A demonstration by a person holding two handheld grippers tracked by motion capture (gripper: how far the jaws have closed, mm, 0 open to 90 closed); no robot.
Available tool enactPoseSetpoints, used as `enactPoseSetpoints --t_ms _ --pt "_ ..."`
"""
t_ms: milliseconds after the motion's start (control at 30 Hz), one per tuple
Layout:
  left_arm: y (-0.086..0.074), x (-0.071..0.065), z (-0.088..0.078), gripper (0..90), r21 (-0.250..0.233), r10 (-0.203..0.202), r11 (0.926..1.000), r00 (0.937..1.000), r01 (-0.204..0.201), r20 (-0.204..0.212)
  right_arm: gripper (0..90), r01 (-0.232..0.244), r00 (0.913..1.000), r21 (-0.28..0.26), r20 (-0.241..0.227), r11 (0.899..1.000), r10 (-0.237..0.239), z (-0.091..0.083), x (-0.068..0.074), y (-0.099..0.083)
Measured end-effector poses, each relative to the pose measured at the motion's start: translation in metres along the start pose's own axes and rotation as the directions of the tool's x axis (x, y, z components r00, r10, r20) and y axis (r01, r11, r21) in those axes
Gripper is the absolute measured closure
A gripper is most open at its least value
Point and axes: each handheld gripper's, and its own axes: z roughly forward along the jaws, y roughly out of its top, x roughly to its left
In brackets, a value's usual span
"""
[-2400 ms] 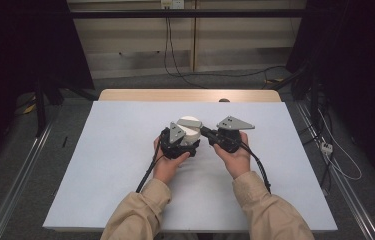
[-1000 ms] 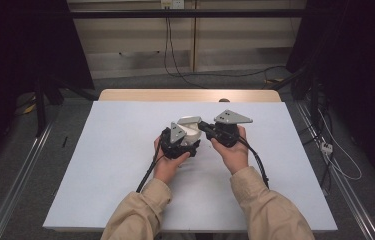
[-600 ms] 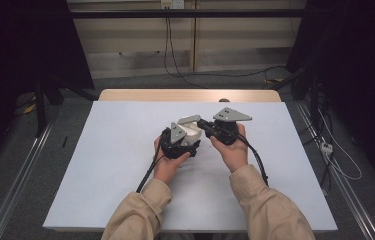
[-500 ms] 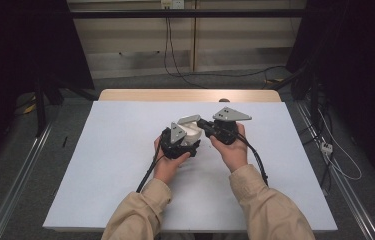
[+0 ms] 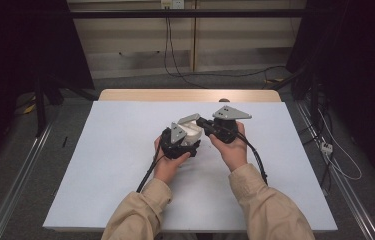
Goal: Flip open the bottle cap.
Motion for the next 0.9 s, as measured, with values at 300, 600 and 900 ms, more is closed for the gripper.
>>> enactPoseSetpoints --t_ms 300,600,900 --pt "0.0002 0.0018 0.0001 19.0 0.003 -0.015 0.9999 0.9999 0.015 0.008 90.0 -0.002 1.0 -0.001 -0.001 1.0 0.002 0.0018 0.0001 0.0015" --pt "0.0003 0.0029 0.0001 18.9 0.006 -0.02 0.9998 0.9998 0.02 0.009 90.0 -0.001 1.0 -0.004 -0.005 1.0 0.001 0.0039 0.0016 0.0048" --pt "0.0002 0.0033 -0.0001 19.0 0.006 -0.029 0.9996 0.9995 0.029 0.012 90.0 -0.001 1.0 -0.001 -0.007 1.0 0.001 0.0076 0.0026 0.0067"
